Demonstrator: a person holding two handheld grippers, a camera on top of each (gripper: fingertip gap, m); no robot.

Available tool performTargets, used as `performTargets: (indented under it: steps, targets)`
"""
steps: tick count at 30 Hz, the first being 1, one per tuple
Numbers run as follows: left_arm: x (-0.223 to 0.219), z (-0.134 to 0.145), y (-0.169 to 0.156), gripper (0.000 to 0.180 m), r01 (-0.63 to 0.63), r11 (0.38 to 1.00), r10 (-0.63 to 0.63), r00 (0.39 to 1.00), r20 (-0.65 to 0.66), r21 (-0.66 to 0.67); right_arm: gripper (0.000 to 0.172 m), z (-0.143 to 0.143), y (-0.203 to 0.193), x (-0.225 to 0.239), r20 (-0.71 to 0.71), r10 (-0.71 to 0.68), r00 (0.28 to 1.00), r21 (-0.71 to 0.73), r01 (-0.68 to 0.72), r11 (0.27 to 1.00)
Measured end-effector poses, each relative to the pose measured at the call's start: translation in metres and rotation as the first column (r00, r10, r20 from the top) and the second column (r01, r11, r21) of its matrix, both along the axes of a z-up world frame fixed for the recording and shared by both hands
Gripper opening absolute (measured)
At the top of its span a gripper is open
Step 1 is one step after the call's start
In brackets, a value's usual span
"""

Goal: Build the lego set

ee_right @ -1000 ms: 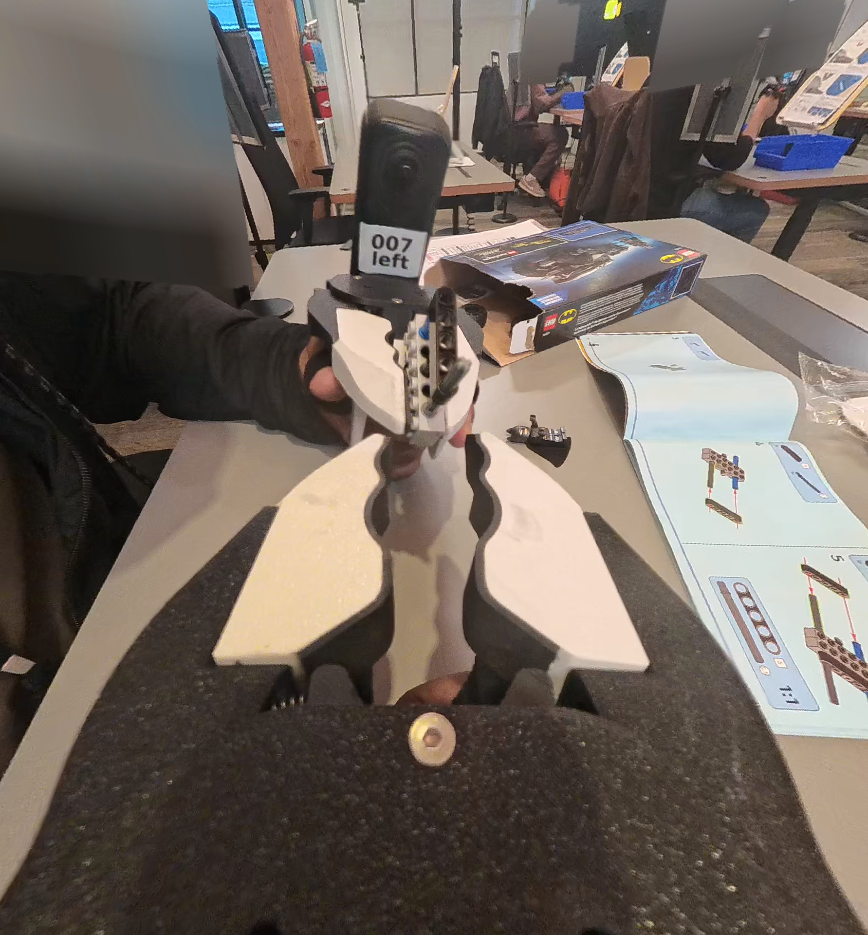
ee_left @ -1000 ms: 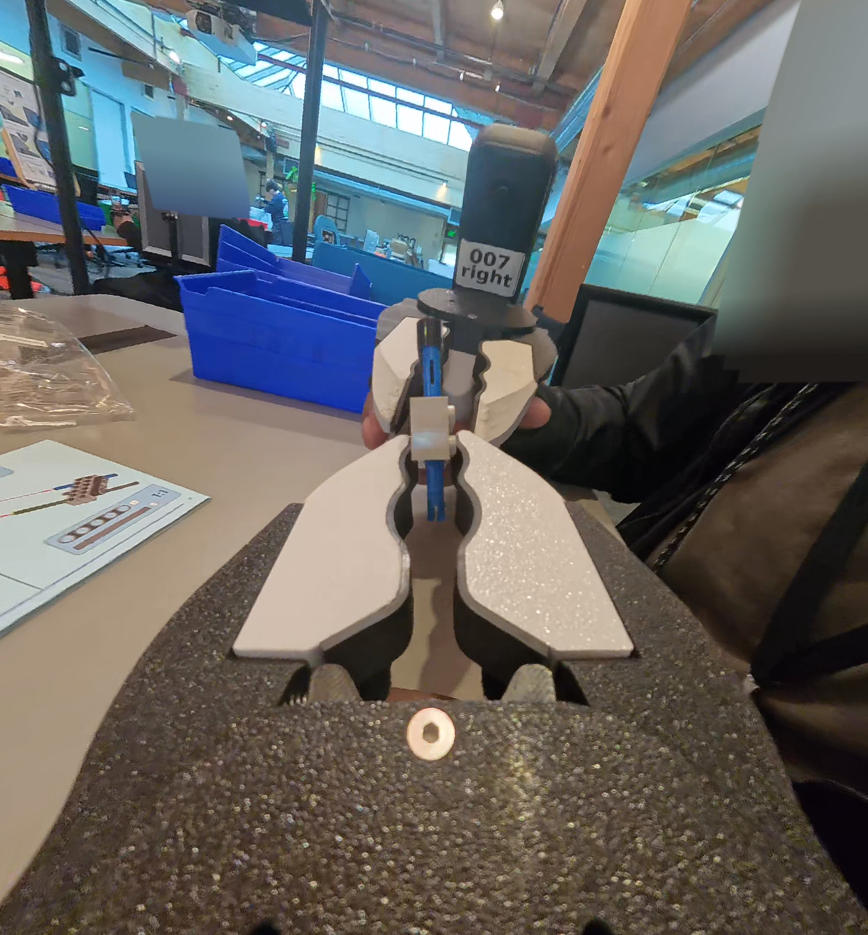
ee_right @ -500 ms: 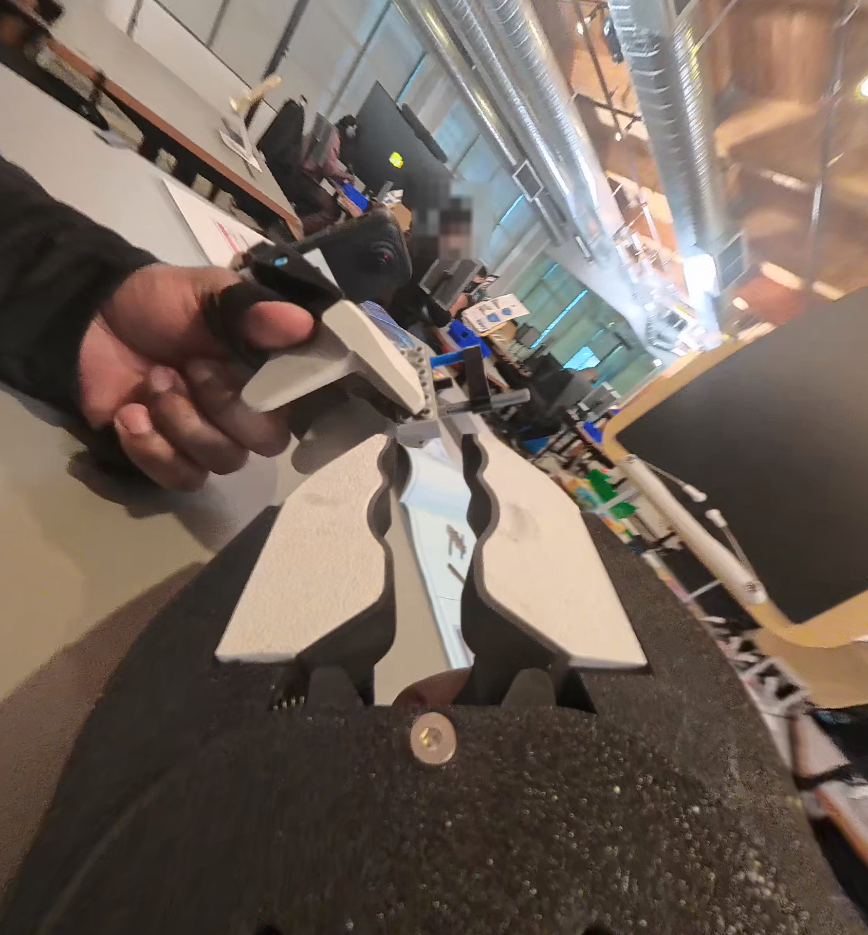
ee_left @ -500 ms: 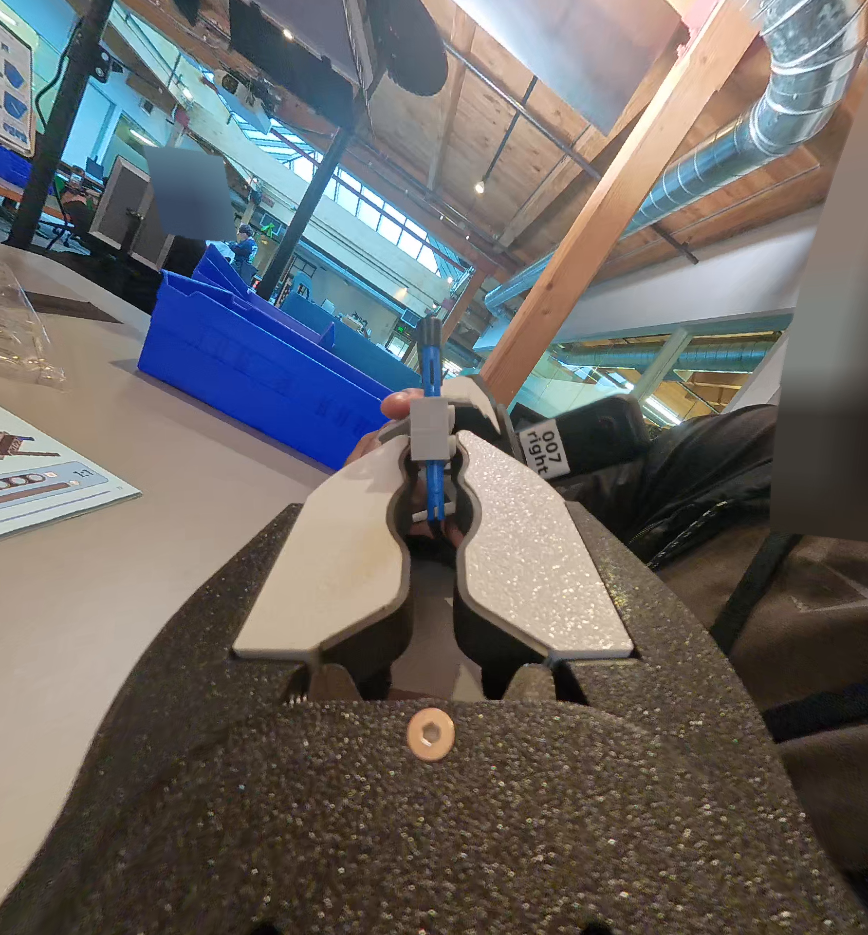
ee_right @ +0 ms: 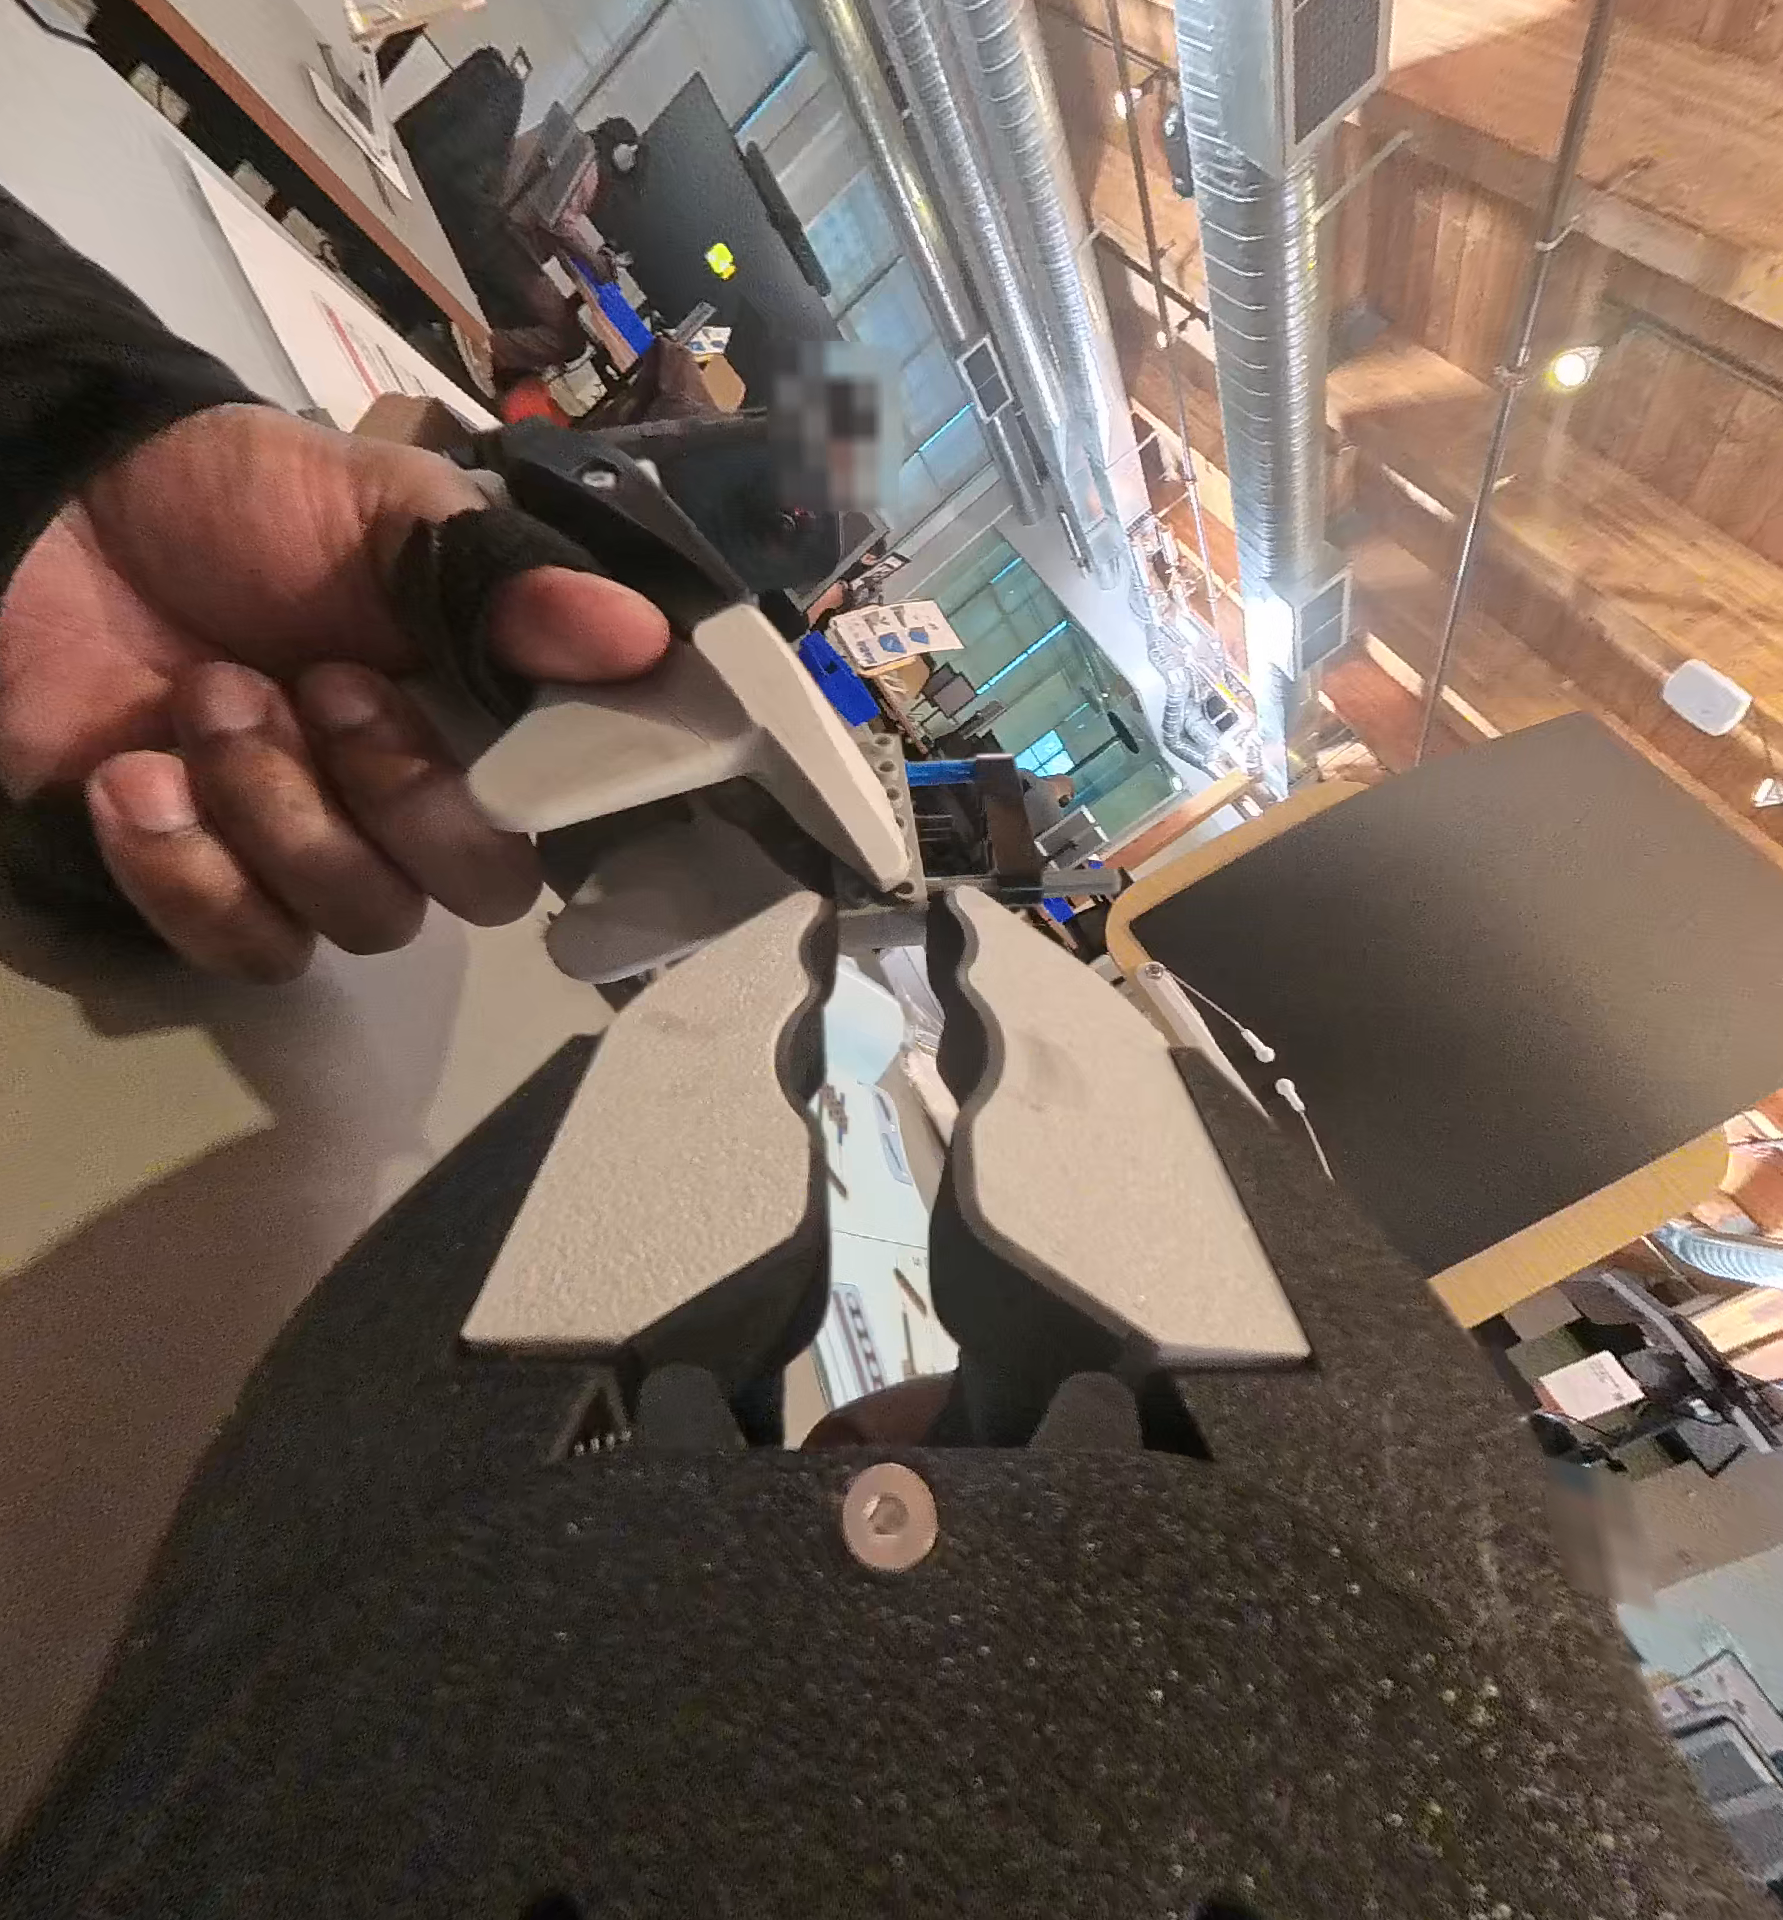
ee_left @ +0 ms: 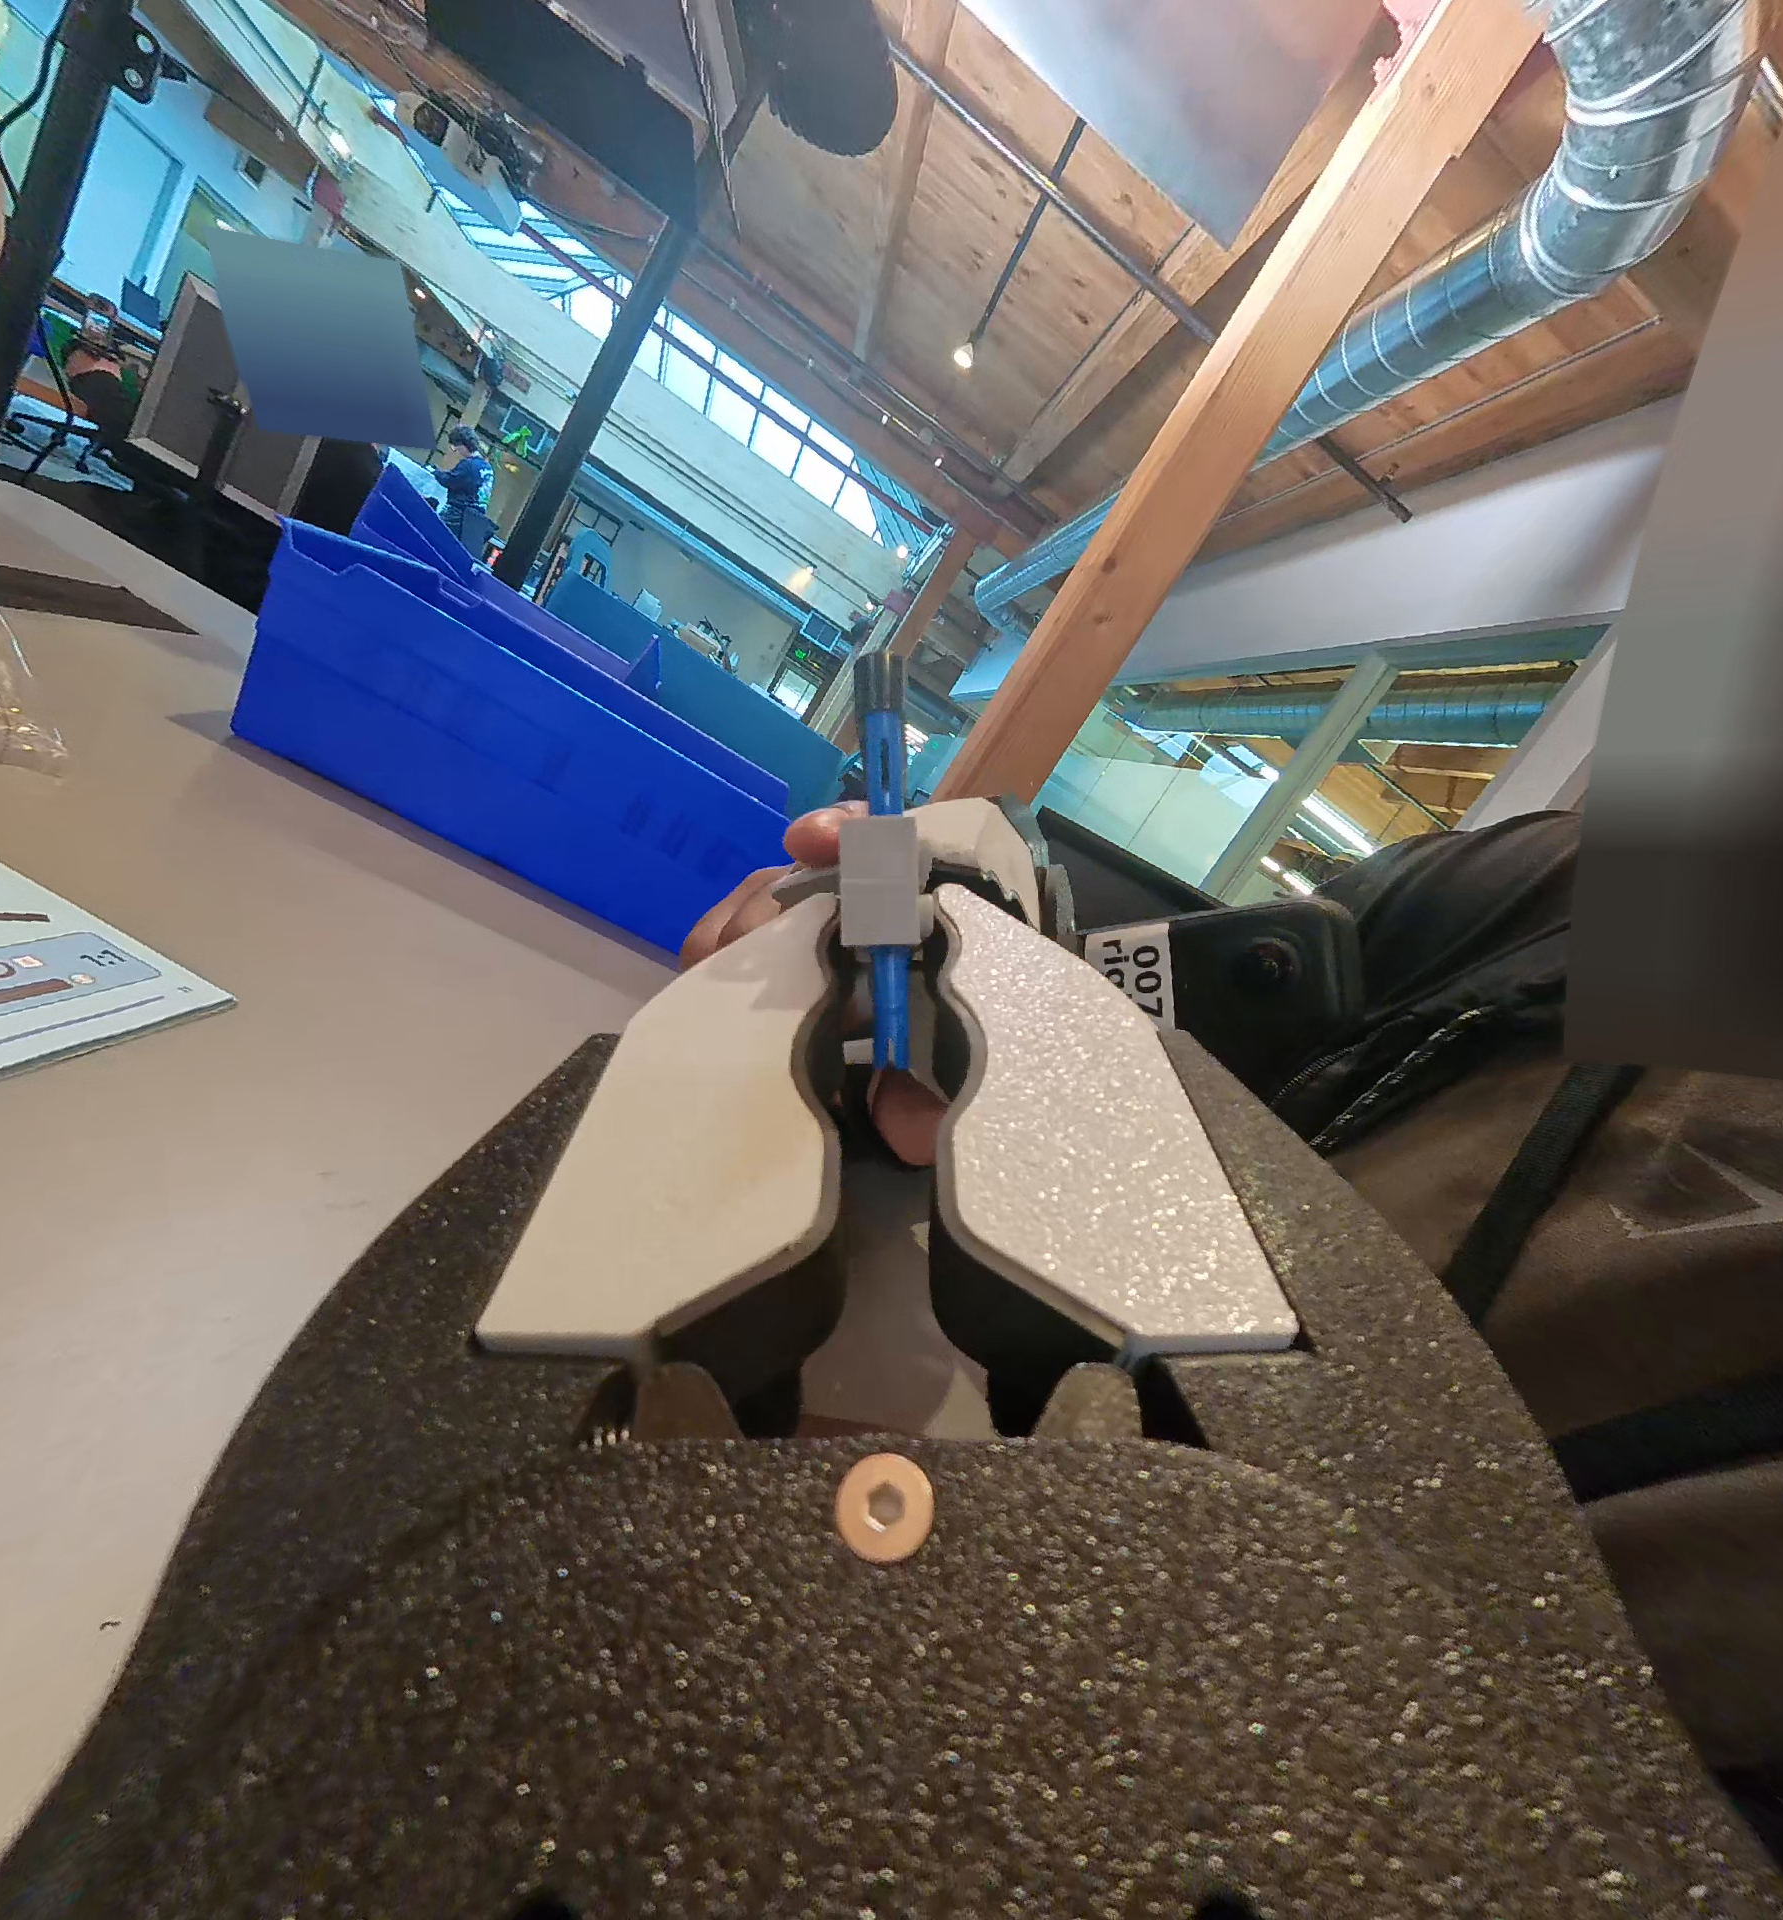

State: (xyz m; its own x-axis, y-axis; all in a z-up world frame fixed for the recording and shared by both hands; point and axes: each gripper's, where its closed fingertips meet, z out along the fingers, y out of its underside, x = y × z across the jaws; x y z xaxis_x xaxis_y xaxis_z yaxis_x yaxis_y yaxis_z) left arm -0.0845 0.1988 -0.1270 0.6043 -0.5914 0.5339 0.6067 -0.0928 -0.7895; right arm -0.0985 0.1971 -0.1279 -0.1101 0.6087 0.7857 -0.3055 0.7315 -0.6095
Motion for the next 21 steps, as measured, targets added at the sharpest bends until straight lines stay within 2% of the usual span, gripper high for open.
performTargets:
  steps: [8, 16, 21]
  targets:
    - [-0.002, 0.002, 0.0, 0.014, -0.011, 1.0, 0.011, 1.0, 0.02, 0.003, 0.016, 0.003, 0.003, 0.001, -0.068, -0.042, 0.997, 0.043, 0.045, 0.998]
    - [-0.013, 0.013, -0.003, 0.016, -0.056, 0.997, 0.05, 0.991, 0.123, 0.051, 0.017, 0.008, 0.008, 0.0, -0.1, -0.092, 0.991, 0.006, 0.093, 0.996]
    - [-0.013, 0.012, -0.001, 0.016, -0.07, 0.996, 0.062, 0.988, 0.138, 0.05, 0.016, 0.007, 0.006, 0.0, -0.11, -0.105, 0.988, 0.009, 0.107, 0.994]
